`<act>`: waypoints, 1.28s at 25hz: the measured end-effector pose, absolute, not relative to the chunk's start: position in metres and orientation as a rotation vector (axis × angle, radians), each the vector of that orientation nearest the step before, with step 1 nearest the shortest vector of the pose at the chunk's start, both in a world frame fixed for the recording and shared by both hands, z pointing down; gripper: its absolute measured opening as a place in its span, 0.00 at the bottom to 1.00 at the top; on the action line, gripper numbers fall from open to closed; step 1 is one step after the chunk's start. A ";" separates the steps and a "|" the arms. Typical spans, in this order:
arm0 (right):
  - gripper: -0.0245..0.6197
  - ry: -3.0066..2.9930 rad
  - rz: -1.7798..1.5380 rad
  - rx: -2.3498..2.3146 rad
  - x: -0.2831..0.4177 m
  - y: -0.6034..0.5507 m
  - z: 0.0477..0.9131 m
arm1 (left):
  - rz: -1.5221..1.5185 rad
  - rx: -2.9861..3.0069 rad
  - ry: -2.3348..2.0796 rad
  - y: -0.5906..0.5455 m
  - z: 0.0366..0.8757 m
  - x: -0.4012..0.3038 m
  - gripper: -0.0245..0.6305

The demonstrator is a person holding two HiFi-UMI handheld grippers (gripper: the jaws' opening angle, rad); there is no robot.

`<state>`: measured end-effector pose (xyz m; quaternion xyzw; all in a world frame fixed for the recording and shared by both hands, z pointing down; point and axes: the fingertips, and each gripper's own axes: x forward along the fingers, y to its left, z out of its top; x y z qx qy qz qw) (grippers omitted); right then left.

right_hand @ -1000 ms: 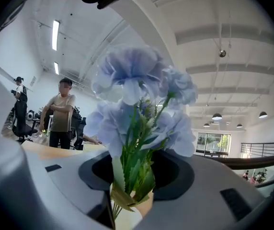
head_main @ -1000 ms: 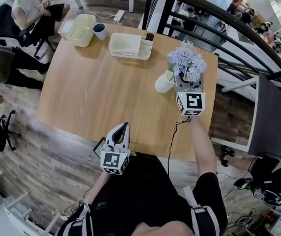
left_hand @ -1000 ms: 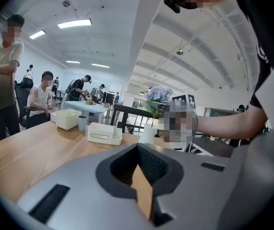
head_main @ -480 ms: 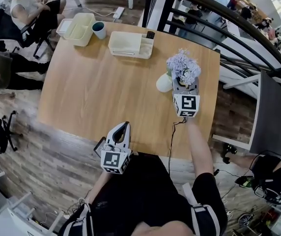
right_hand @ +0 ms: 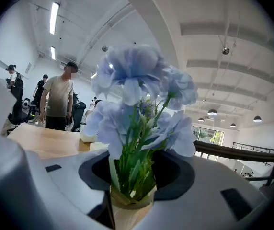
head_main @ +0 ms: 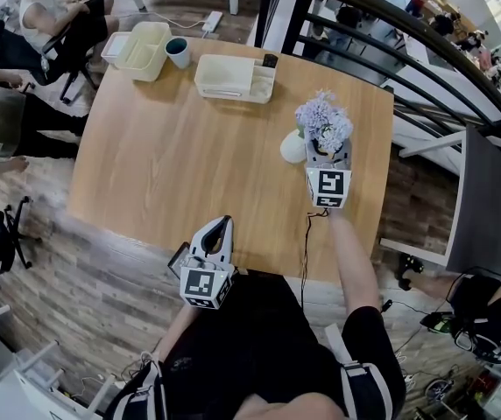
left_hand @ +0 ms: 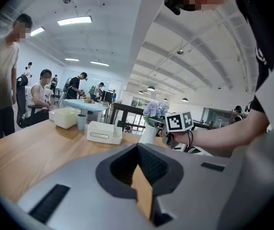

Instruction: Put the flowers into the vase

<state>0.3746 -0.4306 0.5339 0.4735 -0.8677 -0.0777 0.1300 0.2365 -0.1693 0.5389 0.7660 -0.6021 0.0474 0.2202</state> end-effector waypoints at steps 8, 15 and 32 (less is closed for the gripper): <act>0.33 -2.504 -0.226 1.386 0.377 -0.430 0.539 | 0.129 2.126 -1.661 -0.169 0.539 0.236 0.08; 0.38 -2.510 -0.177 1.358 0.378 -0.428 0.543 | 0.124 2.141 -1.655 -0.165 0.539 0.238 0.08; 0.50 -2.575 0.153 1.250 0.377 -0.419 0.549 | 0.086 2.180 -1.649 -0.156 0.530 0.233 0.08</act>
